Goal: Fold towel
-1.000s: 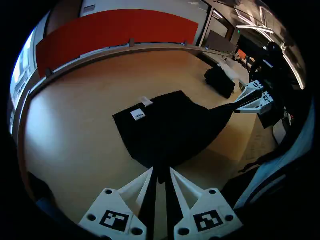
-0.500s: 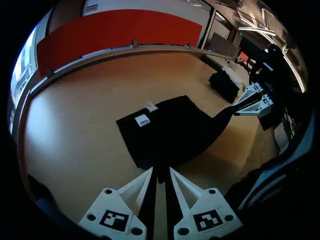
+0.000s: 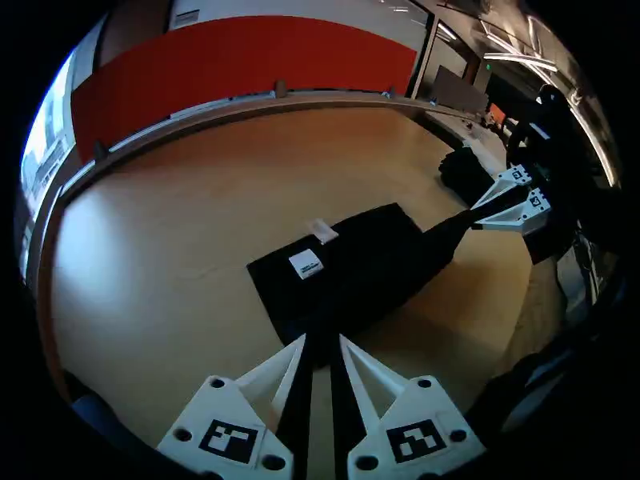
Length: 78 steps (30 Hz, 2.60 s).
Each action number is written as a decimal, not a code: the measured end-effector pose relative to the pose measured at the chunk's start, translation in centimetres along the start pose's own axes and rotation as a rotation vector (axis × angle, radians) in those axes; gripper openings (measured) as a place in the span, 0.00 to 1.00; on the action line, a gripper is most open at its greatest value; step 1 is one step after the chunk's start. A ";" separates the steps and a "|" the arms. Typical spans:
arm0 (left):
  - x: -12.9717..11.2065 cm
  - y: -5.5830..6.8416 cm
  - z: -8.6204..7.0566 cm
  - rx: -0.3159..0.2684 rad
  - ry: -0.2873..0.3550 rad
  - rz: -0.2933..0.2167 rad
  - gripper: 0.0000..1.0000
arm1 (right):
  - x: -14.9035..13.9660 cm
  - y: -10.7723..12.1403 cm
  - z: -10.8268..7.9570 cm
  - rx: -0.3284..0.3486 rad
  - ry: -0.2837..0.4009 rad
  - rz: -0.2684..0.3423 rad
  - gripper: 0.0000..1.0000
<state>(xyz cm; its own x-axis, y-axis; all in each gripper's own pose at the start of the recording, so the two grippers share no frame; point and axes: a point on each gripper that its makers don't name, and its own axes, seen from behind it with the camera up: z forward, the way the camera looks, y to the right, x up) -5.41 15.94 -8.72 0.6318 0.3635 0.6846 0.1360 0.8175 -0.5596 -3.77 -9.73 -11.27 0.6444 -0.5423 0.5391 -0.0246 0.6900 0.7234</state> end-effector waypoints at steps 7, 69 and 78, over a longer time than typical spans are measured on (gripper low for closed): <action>0.3 -0.9 1.5 0.010 -0.013 -0.027 0.13 | 0.2 1.2 1.3 0.009 -0.009 0.020 0.16; -0.4 -5.8 9.2 0.117 -0.072 0.008 0.40 | -2.0 6.5 8.2 -0.096 -0.062 0.138 0.63; 0.8 -6.7 9.1 0.142 -0.056 0.036 0.55 | -1.5 7.8 8.4 -0.134 -0.057 0.136 0.67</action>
<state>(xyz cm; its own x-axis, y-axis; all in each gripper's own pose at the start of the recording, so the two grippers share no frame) -12.79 14.83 -0.15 0.5901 0.4145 0.6928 0.0027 0.8571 -0.5151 -11.35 -7.60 -2.80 0.5979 -0.4630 0.6544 -0.0042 0.8145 0.5802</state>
